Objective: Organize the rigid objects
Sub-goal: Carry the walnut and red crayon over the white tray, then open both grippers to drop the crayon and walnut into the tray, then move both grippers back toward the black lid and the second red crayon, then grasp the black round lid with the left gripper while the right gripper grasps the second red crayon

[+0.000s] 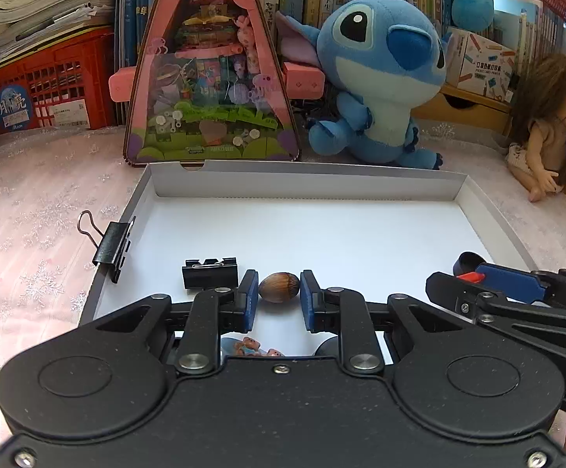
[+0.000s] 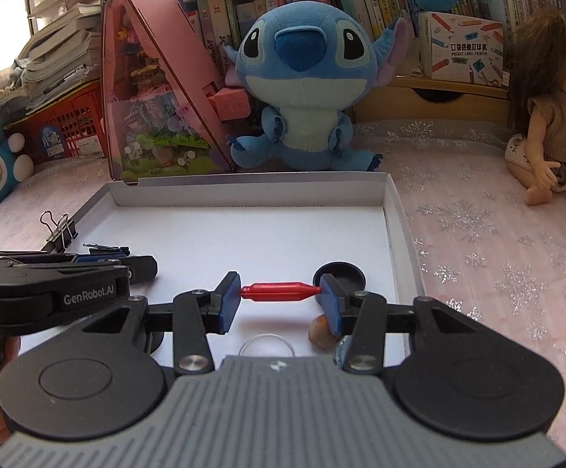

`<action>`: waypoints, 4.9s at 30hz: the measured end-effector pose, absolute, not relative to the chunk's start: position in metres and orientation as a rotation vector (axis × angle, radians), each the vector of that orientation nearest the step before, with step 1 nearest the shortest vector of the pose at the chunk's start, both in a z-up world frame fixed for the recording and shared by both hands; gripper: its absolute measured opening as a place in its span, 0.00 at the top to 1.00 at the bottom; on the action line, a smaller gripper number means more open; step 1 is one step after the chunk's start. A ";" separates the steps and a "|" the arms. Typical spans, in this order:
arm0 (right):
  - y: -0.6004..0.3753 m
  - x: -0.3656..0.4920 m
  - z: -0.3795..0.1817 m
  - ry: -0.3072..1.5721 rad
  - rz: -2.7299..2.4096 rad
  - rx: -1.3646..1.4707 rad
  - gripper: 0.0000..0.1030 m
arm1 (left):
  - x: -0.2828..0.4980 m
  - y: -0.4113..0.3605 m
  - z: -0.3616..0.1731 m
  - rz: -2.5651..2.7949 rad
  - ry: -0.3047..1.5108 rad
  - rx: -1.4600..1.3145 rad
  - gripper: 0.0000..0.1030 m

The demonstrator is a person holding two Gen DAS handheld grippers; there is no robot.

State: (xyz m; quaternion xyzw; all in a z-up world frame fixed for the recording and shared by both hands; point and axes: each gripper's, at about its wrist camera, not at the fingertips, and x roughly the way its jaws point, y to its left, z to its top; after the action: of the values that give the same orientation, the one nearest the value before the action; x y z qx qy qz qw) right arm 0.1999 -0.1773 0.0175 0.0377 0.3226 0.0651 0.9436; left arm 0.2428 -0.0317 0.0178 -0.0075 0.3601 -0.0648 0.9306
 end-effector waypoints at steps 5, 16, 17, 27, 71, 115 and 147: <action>-0.175 0.201 0.017 0.656 0.132 0.067 0.52 | 0.242 -0.034 0.016 -0.132 0.729 -0.002 0.79; -0.173 0.192 0.022 0.611 0.150 0.067 0.36 | 0.235 -0.034 0.023 -0.135 0.703 -0.002 0.64; -0.172 0.190 0.022 0.604 0.147 0.059 0.34 | 0.233 -0.034 0.025 -0.132 0.697 0.005 0.64; -0.178 0.171 0.033 0.565 0.144 0.055 0.21 | 0.213 -0.028 0.040 -0.135 0.657 0.013 0.49; -0.160 0.057 0.055 0.444 0.246 -0.060 0.07 | 0.087 0.010 0.057 -0.161 0.600 -0.012 0.19; -0.143 0.034 -0.003 0.619 0.265 -0.066 0.06 | 0.056 0.020 0.001 -0.162 0.638 0.043 0.42; -0.126 0.026 0.003 0.589 0.150 -0.012 0.26 | 0.053 0.028 0.007 -0.143 0.633 -0.044 0.73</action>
State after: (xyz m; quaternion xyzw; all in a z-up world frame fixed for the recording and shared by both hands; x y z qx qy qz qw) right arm 0.0263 -0.1258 0.0031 -0.0059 0.2901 0.0739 0.9541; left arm 0.0527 0.0284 0.0067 -0.0215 0.3111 -0.0705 0.9475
